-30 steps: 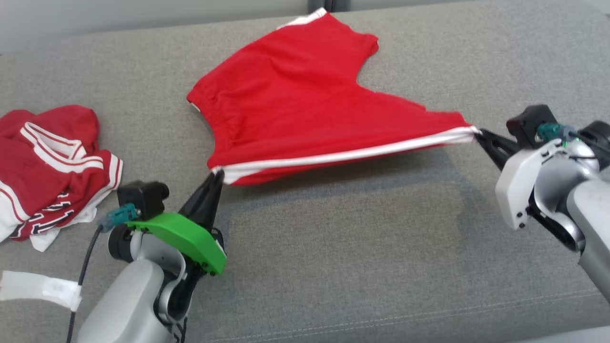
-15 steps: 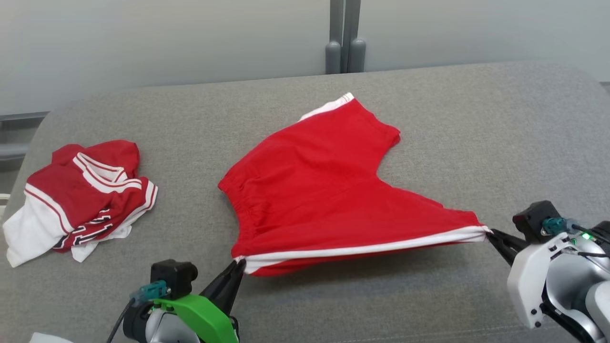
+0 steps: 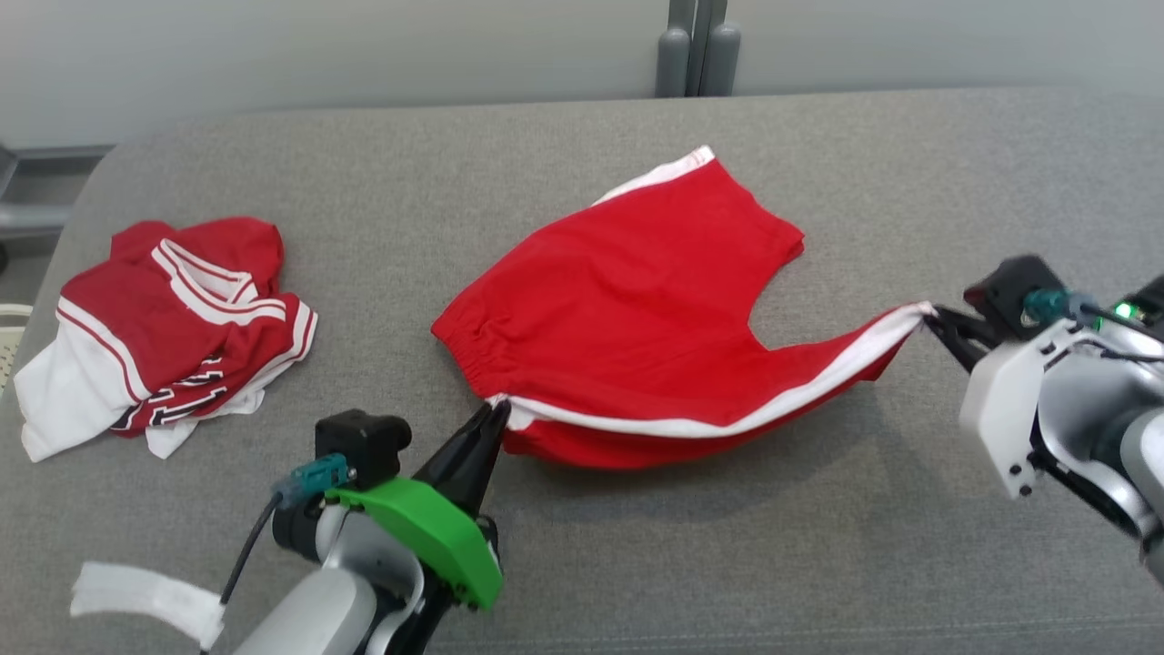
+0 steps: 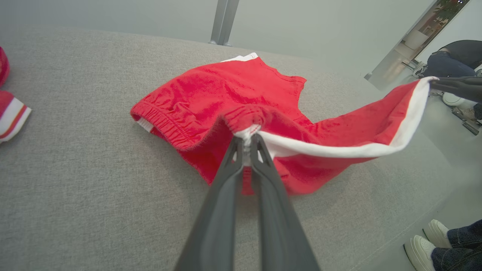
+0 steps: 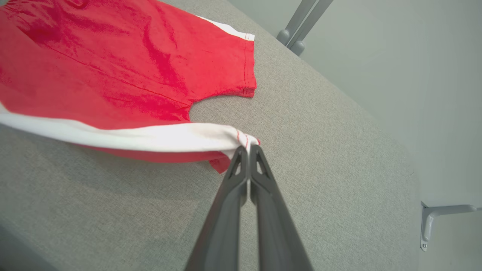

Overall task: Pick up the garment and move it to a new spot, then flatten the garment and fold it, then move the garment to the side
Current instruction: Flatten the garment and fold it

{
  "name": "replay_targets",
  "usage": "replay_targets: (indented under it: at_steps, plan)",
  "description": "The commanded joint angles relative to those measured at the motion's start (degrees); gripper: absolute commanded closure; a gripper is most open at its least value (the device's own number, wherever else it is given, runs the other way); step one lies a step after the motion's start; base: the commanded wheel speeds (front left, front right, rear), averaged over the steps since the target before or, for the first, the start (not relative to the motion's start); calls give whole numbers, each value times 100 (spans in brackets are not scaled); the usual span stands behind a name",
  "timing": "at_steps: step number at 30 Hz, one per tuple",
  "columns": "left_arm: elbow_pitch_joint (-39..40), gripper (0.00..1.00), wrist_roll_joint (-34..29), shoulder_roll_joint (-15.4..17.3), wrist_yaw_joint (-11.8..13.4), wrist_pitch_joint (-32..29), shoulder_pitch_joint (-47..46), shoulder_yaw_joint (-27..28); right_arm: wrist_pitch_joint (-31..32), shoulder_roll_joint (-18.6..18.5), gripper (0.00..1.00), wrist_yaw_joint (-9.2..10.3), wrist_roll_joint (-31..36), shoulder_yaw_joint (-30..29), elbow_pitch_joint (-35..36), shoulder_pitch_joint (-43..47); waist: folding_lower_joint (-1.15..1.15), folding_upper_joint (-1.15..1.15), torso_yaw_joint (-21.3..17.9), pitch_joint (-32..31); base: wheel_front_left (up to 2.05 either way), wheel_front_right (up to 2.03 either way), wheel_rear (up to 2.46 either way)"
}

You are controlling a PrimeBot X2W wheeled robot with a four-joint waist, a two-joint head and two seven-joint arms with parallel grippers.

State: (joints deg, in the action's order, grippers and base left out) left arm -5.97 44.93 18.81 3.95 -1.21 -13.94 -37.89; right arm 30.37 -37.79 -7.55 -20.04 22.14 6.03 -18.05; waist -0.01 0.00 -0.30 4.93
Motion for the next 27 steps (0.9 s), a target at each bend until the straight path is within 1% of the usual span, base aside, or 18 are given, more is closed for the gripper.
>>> replay_targets:
  at_steps: [1,5,6,7,15,21,24,26,27]
  plan:
    - [-112,100,-89,-106,-69,37,-382,37,28,-131,100,11,-97,224,-225,-547,1,0,201,407,0,0,0]
    - [-392,100,-133,-340,-143,133,-941,99,92,-368,100,11,-250,720,-737,-1518,1,0,398,749,0,0,0]
    - [-392,100,-133,-340,-143,133,-941,99,92,-368,100,11,-250,720,-737,-1518,1,0,398,749,0,0,0]
    - [-481,100,-137,-403,-148,175,-1078,134,68,-413,100,11,-284,835,-863,-1757,1,0,447,825,0,0,0]
    - [-1146,100,-72,-797,-324,361,-1992,282,82,-641,100,11,-626,2009,-1766,-3441,1,0,762,1352,0,0,0]
    - [-1738,100,-45,-1051,-332,445,-2572,372,-40,-653,100,11,-816,2831,-2360,-4460,1,0,919,1597,0,0,0]
    - [-2026,100,-31,-1153,-294,455,-2813,407,-136,-572,100,11,-914,3159,-2661,-4888,1,0,979,1669,0,0,0]
    - [-2204,100,0,-1221,-304,452,-2958,416,-214,-527,100,11,-956,3379,-2852,-5162,1,0,1023,1697,0,0,0]
    - [-2375,100,7,-1275,-329,425,-3104,400,-287,-484,100,11,-1018,3540,-3064,-5404,1,0,1068,1719,0,0,0]
